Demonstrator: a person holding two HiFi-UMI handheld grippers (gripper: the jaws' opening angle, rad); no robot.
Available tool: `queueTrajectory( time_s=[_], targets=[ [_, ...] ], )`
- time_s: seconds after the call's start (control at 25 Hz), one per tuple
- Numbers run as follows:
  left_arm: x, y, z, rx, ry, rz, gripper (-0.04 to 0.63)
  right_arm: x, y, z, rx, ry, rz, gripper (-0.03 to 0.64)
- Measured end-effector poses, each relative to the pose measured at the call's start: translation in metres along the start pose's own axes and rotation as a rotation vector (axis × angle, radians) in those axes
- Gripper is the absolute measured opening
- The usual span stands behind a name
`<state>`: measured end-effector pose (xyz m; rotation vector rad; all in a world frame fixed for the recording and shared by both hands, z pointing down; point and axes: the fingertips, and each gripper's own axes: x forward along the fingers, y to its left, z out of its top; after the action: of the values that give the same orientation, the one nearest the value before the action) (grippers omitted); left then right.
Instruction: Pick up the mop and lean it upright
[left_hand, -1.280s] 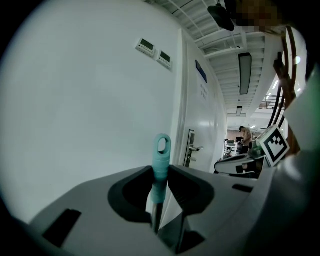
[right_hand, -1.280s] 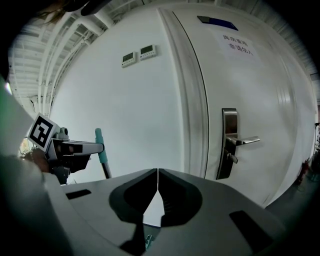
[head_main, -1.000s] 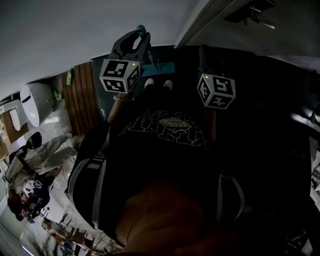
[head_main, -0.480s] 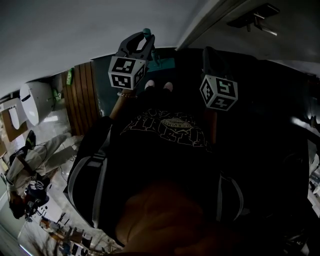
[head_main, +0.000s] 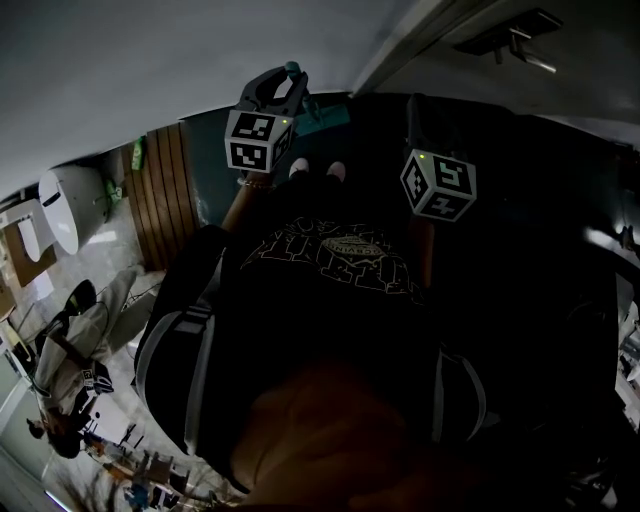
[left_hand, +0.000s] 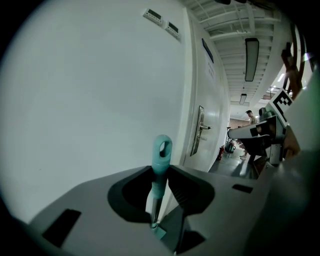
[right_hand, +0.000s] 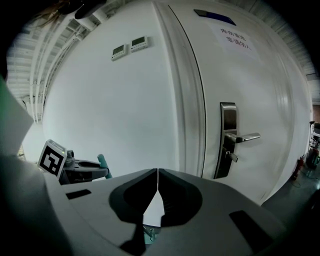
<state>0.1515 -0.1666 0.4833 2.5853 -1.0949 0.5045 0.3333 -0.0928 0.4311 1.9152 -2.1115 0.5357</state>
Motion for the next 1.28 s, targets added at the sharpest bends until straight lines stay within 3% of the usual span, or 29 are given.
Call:
queueTrajectory(
  time_s=[1.28],
  targets=[
    [0.101,0.056,0.042,-0.029,-0.031,0.05,0.143,0.025,-0.047,0.007,0.056,0.011,-0.099,0.02]
  ],
)
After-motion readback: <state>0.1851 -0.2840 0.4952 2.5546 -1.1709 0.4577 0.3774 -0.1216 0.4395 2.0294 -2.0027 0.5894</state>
